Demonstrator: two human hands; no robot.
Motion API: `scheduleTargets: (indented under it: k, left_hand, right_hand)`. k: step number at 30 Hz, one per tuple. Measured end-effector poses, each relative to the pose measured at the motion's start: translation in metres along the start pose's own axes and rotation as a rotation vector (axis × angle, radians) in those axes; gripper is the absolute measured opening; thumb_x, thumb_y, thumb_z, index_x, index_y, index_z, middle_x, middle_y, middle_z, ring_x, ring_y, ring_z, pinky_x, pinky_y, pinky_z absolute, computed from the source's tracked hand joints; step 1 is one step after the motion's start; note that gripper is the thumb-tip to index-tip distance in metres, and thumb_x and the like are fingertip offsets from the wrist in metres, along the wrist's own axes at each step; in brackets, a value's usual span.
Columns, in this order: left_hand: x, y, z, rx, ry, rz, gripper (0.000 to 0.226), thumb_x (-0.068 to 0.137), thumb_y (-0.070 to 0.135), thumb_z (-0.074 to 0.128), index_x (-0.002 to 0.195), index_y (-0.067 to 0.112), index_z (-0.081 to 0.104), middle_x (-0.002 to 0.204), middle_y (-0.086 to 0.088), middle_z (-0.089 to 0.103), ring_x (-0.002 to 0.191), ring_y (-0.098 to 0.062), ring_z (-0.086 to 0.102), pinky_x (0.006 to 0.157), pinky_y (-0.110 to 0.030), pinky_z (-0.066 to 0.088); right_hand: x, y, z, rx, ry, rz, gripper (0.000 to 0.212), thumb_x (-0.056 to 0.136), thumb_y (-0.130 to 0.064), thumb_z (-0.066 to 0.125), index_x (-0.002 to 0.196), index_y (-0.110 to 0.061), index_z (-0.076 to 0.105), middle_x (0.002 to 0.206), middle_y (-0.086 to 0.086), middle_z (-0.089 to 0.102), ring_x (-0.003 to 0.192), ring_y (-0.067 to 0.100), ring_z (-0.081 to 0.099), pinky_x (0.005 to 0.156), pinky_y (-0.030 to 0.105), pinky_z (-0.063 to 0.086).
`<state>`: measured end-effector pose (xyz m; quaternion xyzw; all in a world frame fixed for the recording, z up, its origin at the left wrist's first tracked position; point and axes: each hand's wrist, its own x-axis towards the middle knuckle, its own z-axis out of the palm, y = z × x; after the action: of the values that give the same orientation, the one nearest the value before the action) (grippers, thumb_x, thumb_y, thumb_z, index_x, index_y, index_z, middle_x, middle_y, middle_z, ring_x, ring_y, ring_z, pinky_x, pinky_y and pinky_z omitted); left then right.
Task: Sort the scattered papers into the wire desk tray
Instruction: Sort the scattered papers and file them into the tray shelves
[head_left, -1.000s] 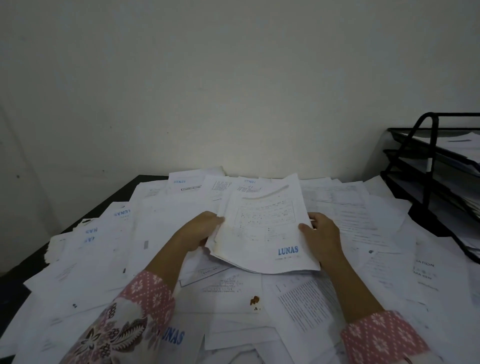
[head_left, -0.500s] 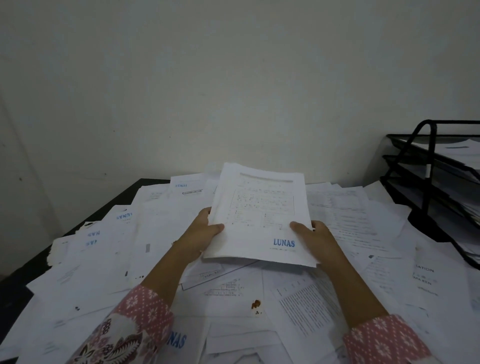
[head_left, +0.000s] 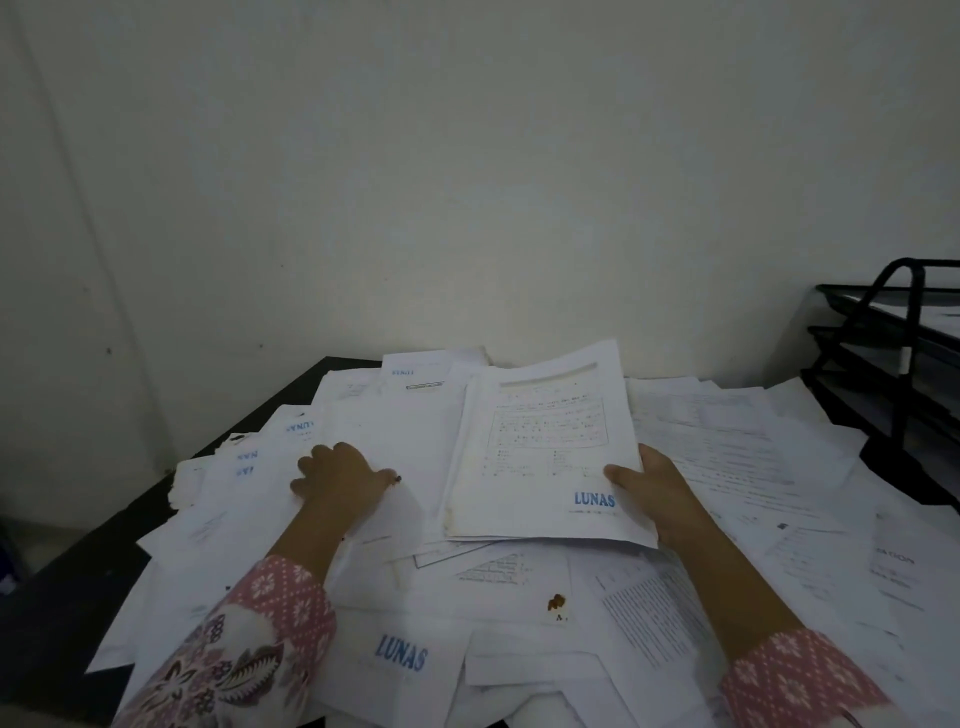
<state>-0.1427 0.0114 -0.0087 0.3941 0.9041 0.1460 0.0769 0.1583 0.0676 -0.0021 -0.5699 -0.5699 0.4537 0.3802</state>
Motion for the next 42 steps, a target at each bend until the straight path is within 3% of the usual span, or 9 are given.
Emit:
scheduleTargets:
  k: [7,11,14,17,21,27,31,34,42]
  left_hand:
    - [0.012,-0.015,-0.010,-0.057,-0.020,-0.021,0.089,0.066,0.062,0.073,0.124,0.003,0.041,0.128,-0.018,0.042,0.122,-0.031,0.039,0.097,-0.037,0.036]
    - [0.016,-0.023,-0.017,-0.202,-0.038,0.003,0.085,0.064,0.048,0.081,0.122,-0.002,0.044,0.124,-0.018,0.051,0.120,-0.032,0.045,0.091,-0.035,0.040]
    - [0.015,-0.025,-0.018,-0.314,-0.064,0.038,0.080,0.064,0.036,0.085,0.121,-0.004,0.044,0.121,-0.019,0.055,0.114,-0.032,0.052,0.081,-0.033,0.042]
    - [0.011,-0.022,-0.018,-0.391,-0.076,0.051,0.095,0.066,0.027,0.085,0.134,-0.005,0.027,0.131,-0.020,0.046,0.122,-0.033,0.045,0.090,-0.036,0.041]
    - [0.009,-0.013,-0.014,-0.490,-0.122,0.144,0.086,0.076,0.020,0.078,0.140,0.000,0.024,0.139,-0.018,0.040,0.128,-0.032,0.040,0.100,-0.035,0.035]
    - [0.000,0.005,-0.004,-0.618,-0.184,0.165,0.048,0.096,0.008,0.044,0.141,0.001,0.029,0.140,-0.017,0.041,0.125,-0.031,0.043,0.097,-0.033,0.037]
    - [-0.009,0.016,-0.003,-0.757,-0.312,0.137,0.052,0.091,0.025,0.060,0.131,-0.004,0.043,0.128,-0.017,0.053,0.114,-0.032,0.054,0.086,-0.034,0.047]
    - [-0.012,0.021,-0.002,-0.765,-0.370,0.184,0.064,0.079,0.012,0.074,0.132,-0.002,0.042,0.131,-0.018,0.051,0.117,-0.032,0.052,0.095,-0.039,0.047]
    - [-0.030,0.039,-0.026,-1.069,-0.235,0.423,0.050,0.091,0.004,0.057,0.137,0.013,0.039,0.126,-0.003,0.052,0.106,-0.017,0.049,0.089,-0.029,0.043]
  right_hand:
    - [-0.008,-0.007,0.006,0.001,0.019,0.018,0.039,0.094,-0.008,0.052,0.133,-0.009,0.048,0.131,0.013,0.056,0.102,0.025,0.058,0.076,0.031,0.044]
    - [-0.011,-0.013,0.005,-0.018,0.015,0.010,0.038,0.094,-0.010,0.053,0.132,-0.010,0.049,0.129,0.012,0.058,0.093,0.021,0.057,0.064,0.026,0.044]
    - [-0.012,-0.017,0.005,-0.009,0.009,0.008,0.037,0.094,-0.009,0.053,0.131,-0.010,0.050,0.128,0.014,0.058,0.094,0.023,0.058,0.073,0.032,0.047]
    - [-0.012,-0.021,0.008,-0.021,-0.008,0.000,0.037,0.094,-0.009,0.053,0.131,-0.010,0.050,0.127,0.013,0.059,0.094,0.023,0.059,0.074,0.032,0.048]
    - [-0.013,-0.024,0.019,-0.090,-0.044,-0.016,0.038,0.094,-0.009,0.053,0.131,-0.008,0.048,0.128,0.012,0.058,0.093,0.020,0.056,0.061,0.019,0.045]
    - [-0.011,-0.019,0.040,-0.223,-0.100,-0.063,0.037,0.092,-0.011,0.054,0.128,-0.006,0.048,0.128,0.012,0.056,0.111,0.027,0.057,0.081,0.029,0.047]
    - [-0.011,-0.018,0.048,-0.314,-0.118,-0.122,0.037,0.093,-0.013,0.054,0.129,-0.006,0.047,0.129,0.012,0.055,0.113,0.025,0.055,0.086,0.028,0.046]
    - [-0.011,-0.019,0.047,-0.352,-0.109,-0.153,0.037,0.093,-0.013,0.053,0.129,-0.006,0.048,0.130,0.011,0.054,0.116,0.025,0.053,0.090,0.028,0.044]
    - [-0.008,-0.028,0.016,0.014,-0.017,-0.090,0.038,0.092,-0.020,0.057,0.127,-0.007,0.049,0.124,0.005,0.057,0.108,0.024,0.056,0.094,0.036,0.047]
